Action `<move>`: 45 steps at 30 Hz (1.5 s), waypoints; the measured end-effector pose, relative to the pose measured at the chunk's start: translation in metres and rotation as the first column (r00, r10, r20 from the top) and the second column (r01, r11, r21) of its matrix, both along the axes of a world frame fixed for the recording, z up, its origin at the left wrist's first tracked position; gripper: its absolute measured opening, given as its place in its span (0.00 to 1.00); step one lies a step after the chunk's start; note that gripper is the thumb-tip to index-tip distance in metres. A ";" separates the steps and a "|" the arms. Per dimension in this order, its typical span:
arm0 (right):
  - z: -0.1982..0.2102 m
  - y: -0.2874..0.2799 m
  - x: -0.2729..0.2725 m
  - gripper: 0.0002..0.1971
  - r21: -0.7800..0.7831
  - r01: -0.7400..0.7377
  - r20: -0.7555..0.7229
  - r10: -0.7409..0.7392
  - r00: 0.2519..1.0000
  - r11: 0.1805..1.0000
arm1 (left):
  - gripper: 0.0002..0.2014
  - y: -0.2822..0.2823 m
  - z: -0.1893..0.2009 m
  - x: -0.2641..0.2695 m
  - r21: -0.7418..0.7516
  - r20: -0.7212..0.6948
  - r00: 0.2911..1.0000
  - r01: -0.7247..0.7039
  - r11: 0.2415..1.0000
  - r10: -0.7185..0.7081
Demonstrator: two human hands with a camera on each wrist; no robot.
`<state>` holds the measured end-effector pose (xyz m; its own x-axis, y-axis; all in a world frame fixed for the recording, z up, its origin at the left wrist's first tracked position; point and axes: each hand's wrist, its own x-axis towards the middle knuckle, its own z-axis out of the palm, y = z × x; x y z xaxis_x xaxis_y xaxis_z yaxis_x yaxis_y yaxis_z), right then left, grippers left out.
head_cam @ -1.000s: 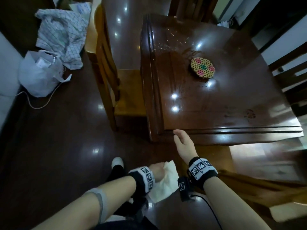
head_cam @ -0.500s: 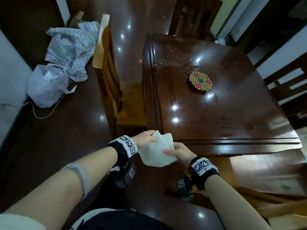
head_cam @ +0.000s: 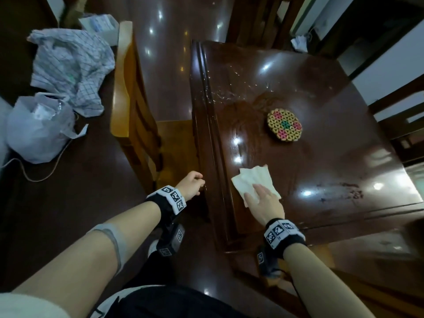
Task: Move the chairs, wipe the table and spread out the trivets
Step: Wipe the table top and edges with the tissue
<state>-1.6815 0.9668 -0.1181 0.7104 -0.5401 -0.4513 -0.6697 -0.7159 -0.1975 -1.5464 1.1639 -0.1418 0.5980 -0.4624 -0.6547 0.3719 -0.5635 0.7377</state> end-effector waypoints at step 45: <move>-0.065 -0.316 0.393 0.25 -0.075 0.417 0.036 -0.415 0.909 0.906 | 0.29 -0.194 -0.080 0.366 0.068 0.270 0.700 -0.699 0.712 0.661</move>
